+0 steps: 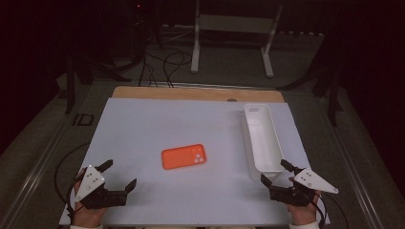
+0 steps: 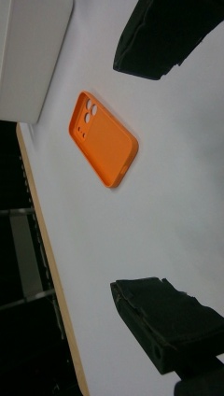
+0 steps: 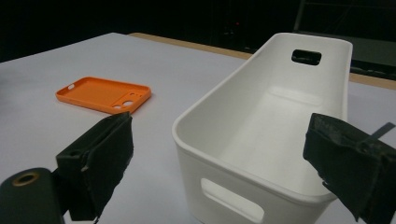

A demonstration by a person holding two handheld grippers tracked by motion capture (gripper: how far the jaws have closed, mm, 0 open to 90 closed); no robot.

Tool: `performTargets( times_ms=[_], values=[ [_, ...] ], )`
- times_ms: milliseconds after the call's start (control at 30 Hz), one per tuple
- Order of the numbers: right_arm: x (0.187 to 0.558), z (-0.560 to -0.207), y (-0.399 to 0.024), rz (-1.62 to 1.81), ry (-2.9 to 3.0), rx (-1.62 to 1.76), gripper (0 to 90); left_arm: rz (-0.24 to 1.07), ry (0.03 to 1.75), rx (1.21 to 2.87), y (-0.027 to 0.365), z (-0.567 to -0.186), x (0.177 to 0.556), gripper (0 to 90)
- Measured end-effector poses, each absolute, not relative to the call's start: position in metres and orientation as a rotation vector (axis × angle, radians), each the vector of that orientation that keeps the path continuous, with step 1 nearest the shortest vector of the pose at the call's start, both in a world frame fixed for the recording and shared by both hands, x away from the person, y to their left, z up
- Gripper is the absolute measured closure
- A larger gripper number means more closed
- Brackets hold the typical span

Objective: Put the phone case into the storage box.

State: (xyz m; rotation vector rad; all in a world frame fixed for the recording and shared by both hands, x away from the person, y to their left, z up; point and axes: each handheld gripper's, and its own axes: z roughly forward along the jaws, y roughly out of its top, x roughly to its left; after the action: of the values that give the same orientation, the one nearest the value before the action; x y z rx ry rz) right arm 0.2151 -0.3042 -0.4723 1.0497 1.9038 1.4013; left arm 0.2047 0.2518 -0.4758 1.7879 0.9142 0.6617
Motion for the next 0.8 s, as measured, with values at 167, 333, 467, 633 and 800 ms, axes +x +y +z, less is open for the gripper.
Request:
performTargets(
  times_ms=[167, 333, 467, 633, 800],
  values=[
    [0.215, -0.472, -0.304, 1.401, 1.903, 1.05, 8.4, 0.656, 0.916, 1.789, 0.252, -0.475, 0.205, 0.0],
    [0.214, -0.472, -0.306, 1.402, 1.897, 1.061, 8.4, 0.635, 0.927, 1.791, 0.252, -0.474, 0.205, 0.0],
    [0.214, -0.471, -0.308, 1.398, 1.892, 1.064, 8.4, 0.63, 0.93, 1.802, 0.252, -0.472, 0.206, 0.0],
    [0.213, -0.471, -0.312, 1.401, 1.876, 1.076, 8.4, 0.607, 0.933, 1.838, 0.248, -0.467, 0.21, 0.0],
    [0.213, -0.471, -0.312, 1.399, 1.877, 1.081, 8.4, 0.586, 0.928, 1.883, 0.242, -0.463, 0.215, 0.0]
  ],
)
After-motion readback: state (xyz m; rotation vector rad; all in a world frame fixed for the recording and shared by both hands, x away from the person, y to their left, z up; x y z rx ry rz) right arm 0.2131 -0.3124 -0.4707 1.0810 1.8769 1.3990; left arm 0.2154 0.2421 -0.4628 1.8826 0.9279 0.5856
